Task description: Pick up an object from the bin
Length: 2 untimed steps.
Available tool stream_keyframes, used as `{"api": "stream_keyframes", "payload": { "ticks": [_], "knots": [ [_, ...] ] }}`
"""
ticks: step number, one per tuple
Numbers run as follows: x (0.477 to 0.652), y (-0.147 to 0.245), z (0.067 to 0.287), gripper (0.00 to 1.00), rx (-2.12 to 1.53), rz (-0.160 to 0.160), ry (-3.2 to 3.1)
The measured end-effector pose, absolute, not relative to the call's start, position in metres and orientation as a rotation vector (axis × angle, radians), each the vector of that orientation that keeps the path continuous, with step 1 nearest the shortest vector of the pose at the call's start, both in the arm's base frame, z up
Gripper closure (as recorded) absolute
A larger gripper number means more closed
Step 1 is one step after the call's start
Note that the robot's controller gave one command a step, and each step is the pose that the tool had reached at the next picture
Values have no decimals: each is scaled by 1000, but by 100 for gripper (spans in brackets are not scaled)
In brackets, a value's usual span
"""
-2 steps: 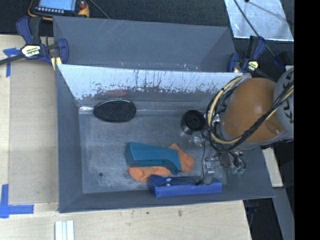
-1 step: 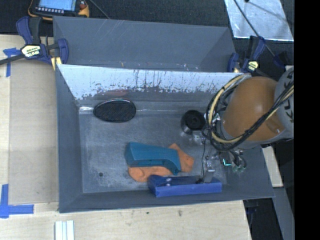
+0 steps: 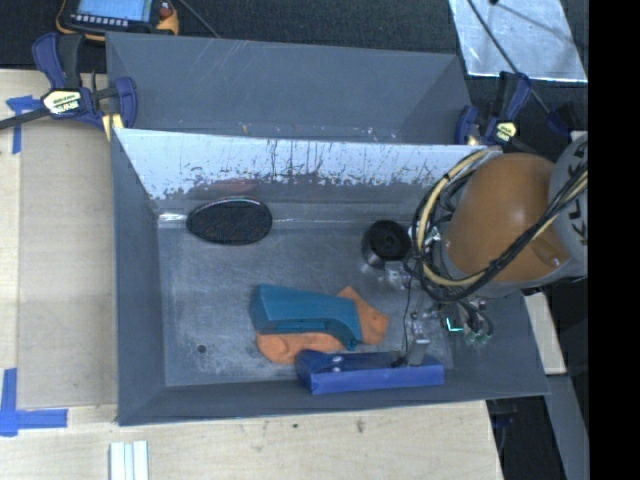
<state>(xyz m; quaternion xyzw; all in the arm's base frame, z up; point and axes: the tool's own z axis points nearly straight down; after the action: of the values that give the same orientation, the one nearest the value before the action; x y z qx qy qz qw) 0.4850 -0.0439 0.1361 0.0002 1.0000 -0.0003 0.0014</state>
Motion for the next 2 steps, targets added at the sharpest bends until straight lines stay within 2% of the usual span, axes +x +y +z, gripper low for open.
{"api": "stream_keyframes", "payload": {
  "ticks": [2],
  "knots": [
    [485, -44, 136, 0, -1, -1, 3139]
  ]
}}
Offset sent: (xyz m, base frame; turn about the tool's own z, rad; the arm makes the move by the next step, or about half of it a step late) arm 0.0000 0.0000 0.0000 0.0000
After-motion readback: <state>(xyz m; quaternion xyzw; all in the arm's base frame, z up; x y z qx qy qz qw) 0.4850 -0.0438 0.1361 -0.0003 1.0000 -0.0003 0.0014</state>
